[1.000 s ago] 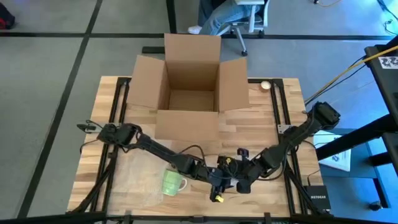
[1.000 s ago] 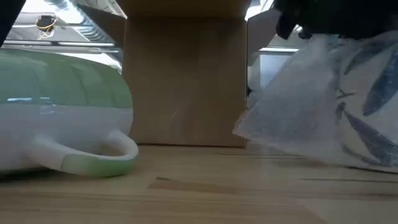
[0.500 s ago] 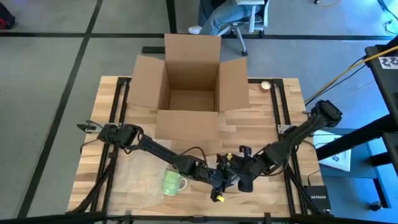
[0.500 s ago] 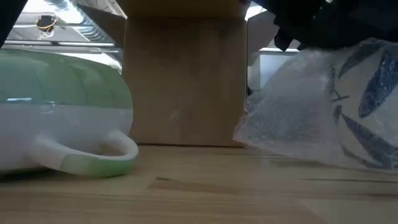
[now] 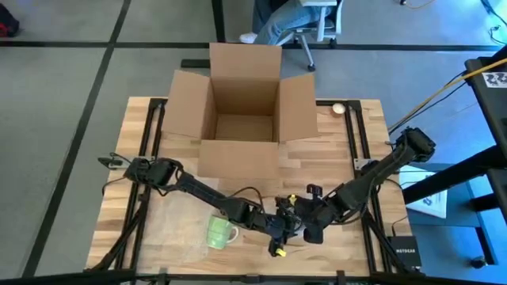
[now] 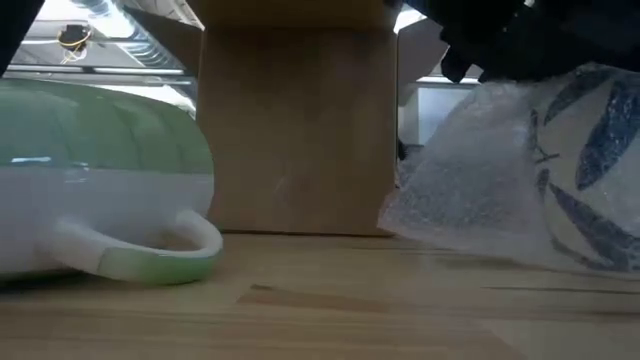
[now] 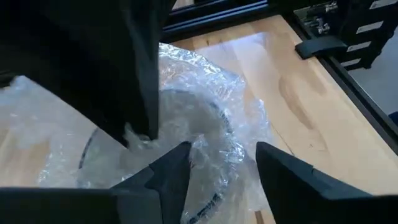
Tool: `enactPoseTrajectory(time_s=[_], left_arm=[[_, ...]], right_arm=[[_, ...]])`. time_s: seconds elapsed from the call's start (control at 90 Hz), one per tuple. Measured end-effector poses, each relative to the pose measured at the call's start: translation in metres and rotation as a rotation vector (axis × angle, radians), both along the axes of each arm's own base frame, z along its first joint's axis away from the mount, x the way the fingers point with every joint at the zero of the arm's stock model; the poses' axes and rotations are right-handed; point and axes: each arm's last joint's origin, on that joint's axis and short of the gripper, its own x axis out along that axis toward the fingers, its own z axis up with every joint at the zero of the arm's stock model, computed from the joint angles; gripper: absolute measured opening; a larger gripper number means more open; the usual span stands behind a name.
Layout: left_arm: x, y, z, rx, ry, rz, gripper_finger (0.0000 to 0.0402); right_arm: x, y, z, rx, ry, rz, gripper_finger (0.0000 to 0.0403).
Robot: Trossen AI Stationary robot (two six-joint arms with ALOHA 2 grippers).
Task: Wrap mug
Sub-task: Wrap the blue mug with the right transparent bubble wrap
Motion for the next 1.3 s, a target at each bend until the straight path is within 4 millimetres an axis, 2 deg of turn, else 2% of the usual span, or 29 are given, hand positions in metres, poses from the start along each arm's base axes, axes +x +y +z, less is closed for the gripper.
enactPoseTrajectory(time_s=[0.122, 0.256, 0.456, 0.656, 0.911, 1.156, 1.3], left_arm=[[0.000, 0.000, 0.000, -0.001, 0.001, 0.000, 0.0166], [0.000, 0.000, 0.000, 0.000, 0.001, 0.000, 0.0166], [0.000, 0.000, -0.001, -0.003, 0.003, 0.001, 0.0166], [0.000, 0.000, -0.001, -0.003, 0.003, 0.001, 0.0166], [0.000, 0.000, -0.001, -0.002, 0.003, 0.000, 0.0166], [0.000, 0.001, -0.001, 0.001, 0.006, -0.002, 0.0166], [0.000, 0.000, -0.002, 0.002, 0.006, -0.002, 0.0166]], right_arm=[[0.001, 0.001, 0.003, 0.019, 0.008, 0.017, 0.0104], [-0.001, 0.001, 0.021, 0.019, 0.041, 0.050, 0.0163], [-0.002, -0.001, 0.041, -0.052, 0.044, 0.072, 0.0198], [-0.010, -0.009, 0.044, -0.148, 0.118, 0.038, 0.0190], [-0.030, -0.024, 0.042, -0.292, 0.302, -0.065, 0.0152], [-0.049, -0.024, 0.008, -0.337, 0.421, -0.049, 0.0110], [-0.048, -0.008, -0.003, -0.279, 0.312, 0.008, 0.0074]])
